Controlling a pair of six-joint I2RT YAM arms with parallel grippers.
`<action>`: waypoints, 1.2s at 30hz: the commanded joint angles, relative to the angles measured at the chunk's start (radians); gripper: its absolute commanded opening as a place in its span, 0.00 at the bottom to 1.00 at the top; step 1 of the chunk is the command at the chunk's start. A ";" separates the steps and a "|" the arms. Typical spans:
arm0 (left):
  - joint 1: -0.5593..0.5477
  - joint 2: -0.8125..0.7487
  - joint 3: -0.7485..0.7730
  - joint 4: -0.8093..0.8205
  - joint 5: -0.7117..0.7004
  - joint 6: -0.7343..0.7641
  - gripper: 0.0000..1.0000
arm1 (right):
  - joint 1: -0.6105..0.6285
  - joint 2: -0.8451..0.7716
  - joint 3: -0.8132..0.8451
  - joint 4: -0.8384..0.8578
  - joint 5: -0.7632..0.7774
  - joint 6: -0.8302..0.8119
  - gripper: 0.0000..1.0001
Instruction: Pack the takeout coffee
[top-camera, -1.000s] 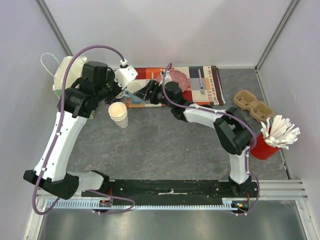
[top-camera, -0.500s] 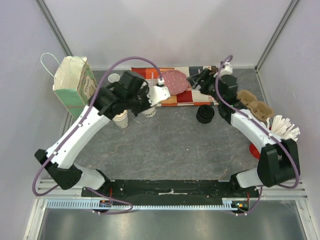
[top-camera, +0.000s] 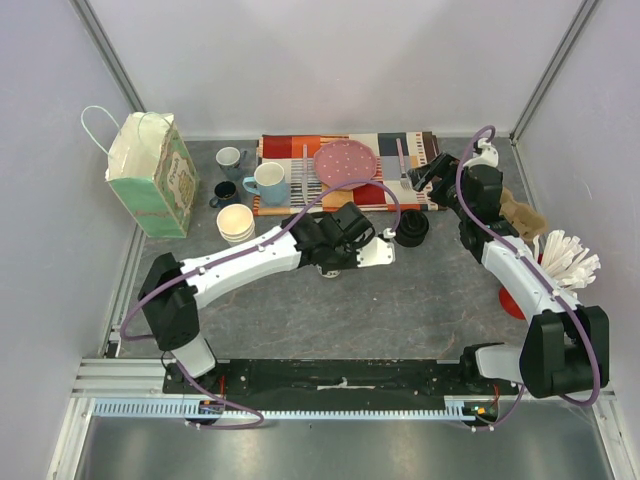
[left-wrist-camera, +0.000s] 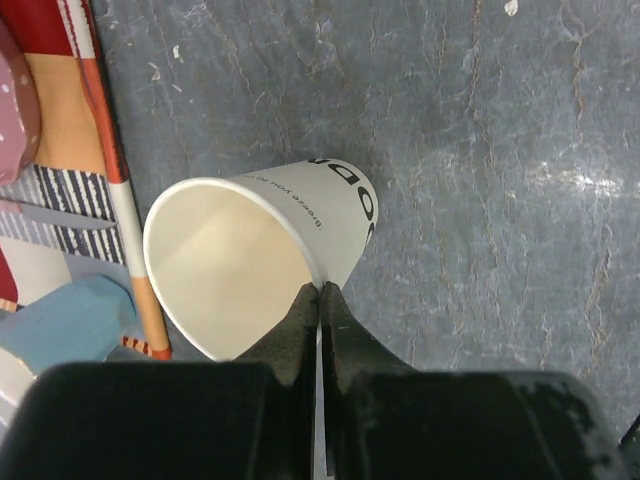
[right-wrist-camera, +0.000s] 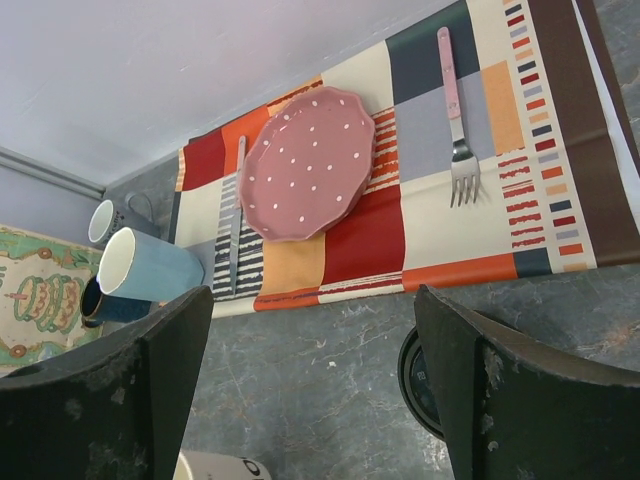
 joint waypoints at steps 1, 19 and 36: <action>-0.004 0.023 -0.020 0.120 0.013 -0.008 0.02 | -0.007 -0.031 -0.008 0.011 -0.009 -0.022 0.90; 0.002 -0.117 -0.011 0.021 0.064 0.003 0.83 | -0.010 -0.047 -0.005 -0.010 -0.018 -0.024 0.89; 0.646 -0.247 0.002 -0.102 0.056 -0.028 0.73 | 0.424 0.358 0.271 0.143 -0.061 0.091 0.84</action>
